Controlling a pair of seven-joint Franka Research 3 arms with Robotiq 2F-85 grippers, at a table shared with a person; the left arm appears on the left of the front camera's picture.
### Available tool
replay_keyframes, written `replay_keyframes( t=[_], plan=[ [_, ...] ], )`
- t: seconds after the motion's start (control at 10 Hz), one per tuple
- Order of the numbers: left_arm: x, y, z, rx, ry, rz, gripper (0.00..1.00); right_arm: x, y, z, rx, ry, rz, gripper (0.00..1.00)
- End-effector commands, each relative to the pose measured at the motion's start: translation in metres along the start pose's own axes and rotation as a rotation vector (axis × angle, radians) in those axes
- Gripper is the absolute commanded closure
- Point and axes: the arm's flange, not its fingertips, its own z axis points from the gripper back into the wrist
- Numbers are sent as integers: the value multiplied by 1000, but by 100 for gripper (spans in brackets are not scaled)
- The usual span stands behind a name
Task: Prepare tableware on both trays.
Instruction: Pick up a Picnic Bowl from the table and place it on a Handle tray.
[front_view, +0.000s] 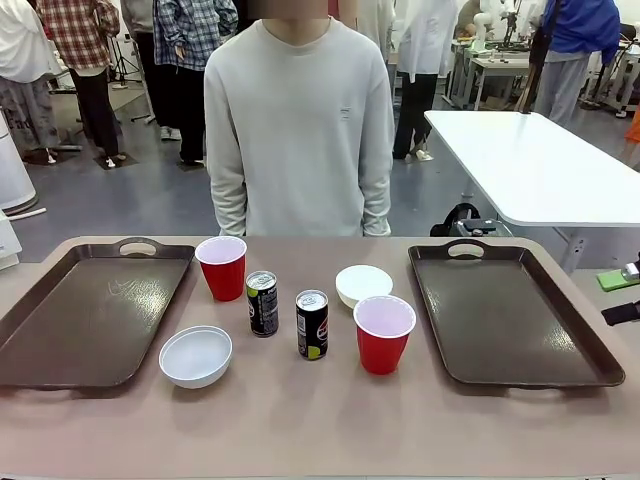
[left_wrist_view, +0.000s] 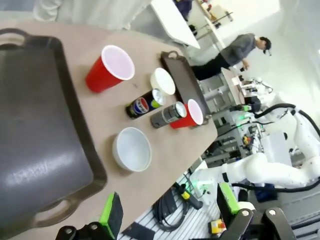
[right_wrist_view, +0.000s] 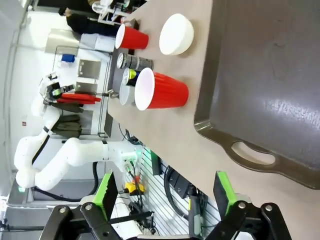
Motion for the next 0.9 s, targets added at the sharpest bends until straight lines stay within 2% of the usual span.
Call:
replay_keyframes(
  t=[0.0,0.2,0.3,0.8],
  plan=[
    [-34,2,-18,47,5,-9,0,-48,25,-48,5,-37,46,0],
    [-31,4,-24,127,41,-18,0,-41,38,-50,-23,-23,102,0],
    [-2,6,3,38,-1,18,0,7,19,-5,-5,-7,35,0],
    [-2,6,3,38,-1,18,0,7,19,-5,-5,-7,35,0]
  ],
)
